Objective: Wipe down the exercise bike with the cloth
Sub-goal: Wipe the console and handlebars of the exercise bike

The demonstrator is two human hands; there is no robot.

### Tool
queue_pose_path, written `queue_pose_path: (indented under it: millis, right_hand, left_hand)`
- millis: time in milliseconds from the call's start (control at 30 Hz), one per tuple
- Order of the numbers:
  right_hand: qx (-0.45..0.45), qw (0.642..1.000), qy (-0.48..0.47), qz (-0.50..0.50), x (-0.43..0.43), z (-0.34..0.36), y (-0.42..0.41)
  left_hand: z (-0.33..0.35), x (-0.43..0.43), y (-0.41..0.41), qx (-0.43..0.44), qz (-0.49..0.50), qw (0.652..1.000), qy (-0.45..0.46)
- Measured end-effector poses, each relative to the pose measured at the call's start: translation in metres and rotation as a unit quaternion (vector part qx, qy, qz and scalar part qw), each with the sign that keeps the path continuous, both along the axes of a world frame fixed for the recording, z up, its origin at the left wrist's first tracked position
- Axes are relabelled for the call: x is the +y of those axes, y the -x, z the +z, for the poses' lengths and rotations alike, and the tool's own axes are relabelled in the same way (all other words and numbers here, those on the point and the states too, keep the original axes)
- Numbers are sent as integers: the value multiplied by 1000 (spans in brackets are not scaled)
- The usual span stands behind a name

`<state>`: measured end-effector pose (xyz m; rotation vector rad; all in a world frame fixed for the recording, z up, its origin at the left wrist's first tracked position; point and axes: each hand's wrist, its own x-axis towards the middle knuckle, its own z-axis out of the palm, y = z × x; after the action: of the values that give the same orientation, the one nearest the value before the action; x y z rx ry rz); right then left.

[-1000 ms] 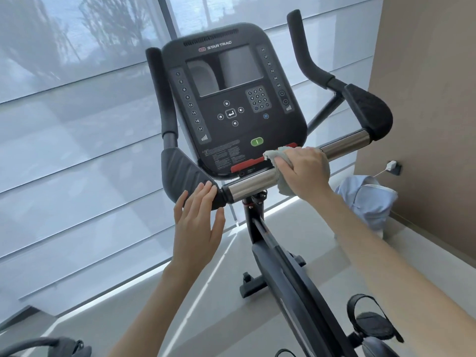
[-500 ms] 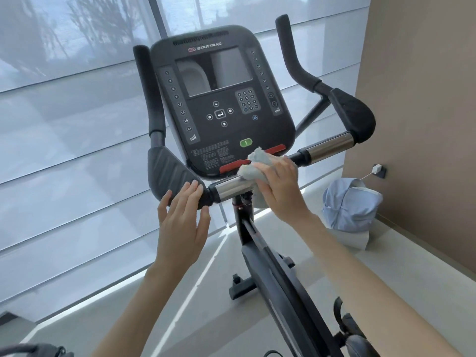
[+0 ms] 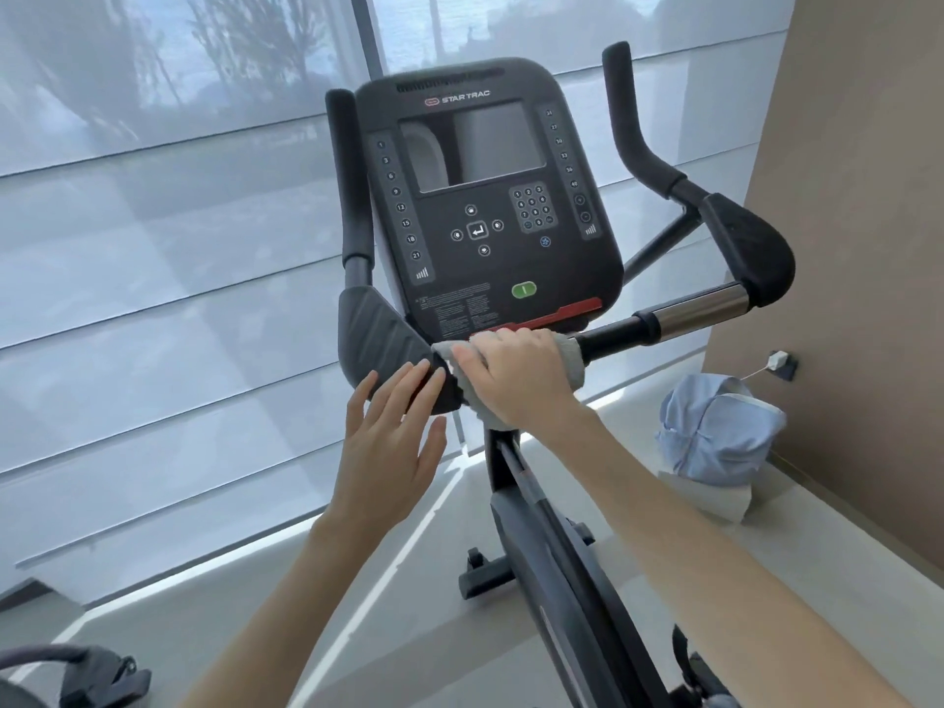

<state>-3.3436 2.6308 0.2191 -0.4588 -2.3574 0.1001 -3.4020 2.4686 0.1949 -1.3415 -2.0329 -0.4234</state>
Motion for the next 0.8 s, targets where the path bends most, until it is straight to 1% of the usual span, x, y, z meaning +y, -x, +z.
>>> queue_pose_path:
  millis: [100,200,267,367,433,500,600,633,700,800]
  right_hand:
    - [-20,998,-12,51,-8,0,6]
    - [-26,997,-26,68,14,0,-7]
    - [-34,999,-3,37,41,3,-18]
    - [-63,996,66,-3,82,7,-37]
    - [-84,993,85,-23,100,10,-43]
    - [-113,987,103,-55,104,15,-39]
    - [-154,973,148,-89,87,22,-28]
    - [-153,973,151,-88,77,22,-24]
    - [-129,984,106,-65,53,17,-18]
    - [-28,997,61,23,14,7,-6]
  left_hand:
    - [-3,1,1,15,13,1000,-10]
    - [-5,1,5,25,13,999,-23]
    - [-5,1,9,29,7,999,-29]
    - [-5,1,15,39,7,999,-29]
    - [-6,-1,20,46,9,999,-23]
    - [-6,-5,24,49,11,998,-21]
    - [-5,-11,27,49,9,999,-12]
    - [-6,-13,28,50,5,999,-7]
    - [-6,-17,27,47,-3,999,-4]
    - [-5,-21,26,39,-18,999,-5]
